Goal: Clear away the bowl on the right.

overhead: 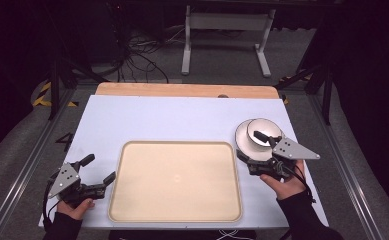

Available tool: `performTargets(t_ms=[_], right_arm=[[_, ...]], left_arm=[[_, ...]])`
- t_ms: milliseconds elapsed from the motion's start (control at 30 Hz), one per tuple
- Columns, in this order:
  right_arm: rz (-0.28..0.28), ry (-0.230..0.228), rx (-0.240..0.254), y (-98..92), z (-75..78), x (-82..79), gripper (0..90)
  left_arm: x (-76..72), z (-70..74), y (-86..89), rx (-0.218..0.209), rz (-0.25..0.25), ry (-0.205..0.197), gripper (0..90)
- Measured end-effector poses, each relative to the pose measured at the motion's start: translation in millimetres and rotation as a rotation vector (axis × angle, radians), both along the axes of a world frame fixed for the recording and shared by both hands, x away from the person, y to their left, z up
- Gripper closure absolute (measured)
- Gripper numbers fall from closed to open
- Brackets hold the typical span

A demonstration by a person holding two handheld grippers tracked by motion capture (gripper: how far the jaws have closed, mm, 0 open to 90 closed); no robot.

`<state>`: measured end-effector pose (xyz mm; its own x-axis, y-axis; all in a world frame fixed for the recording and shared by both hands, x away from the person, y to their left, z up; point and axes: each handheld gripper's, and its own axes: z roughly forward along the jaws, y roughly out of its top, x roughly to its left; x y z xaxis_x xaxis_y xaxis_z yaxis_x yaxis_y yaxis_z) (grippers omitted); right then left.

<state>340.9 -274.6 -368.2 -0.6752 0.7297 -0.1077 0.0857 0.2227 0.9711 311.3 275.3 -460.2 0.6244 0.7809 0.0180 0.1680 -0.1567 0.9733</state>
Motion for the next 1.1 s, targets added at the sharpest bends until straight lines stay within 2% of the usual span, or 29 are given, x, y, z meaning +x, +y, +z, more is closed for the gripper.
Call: performTargets(t_ms=[400, 967, 1100], right_arm=[[-0.096, 0.008, 0.000, -33.4, 6.5, 8.2, 19.9], [-0.206, 0.013, -0.011, -62.7, 14.0, 16.0, 21.4], [-0.227, 0.026, -0.012, -67.6, 14.8, 18.8, 22.3]], left_arm=[[0.2, 0.2, -0.2, 0.007, 0.005, 0.000, 6.6], [0.1, 0.4, -0.6, 0.012, 0.007, 0.003, 6.6], [0.1, 0.4, -0.7, 0.013, 0.008, 0.003, 6.7]])
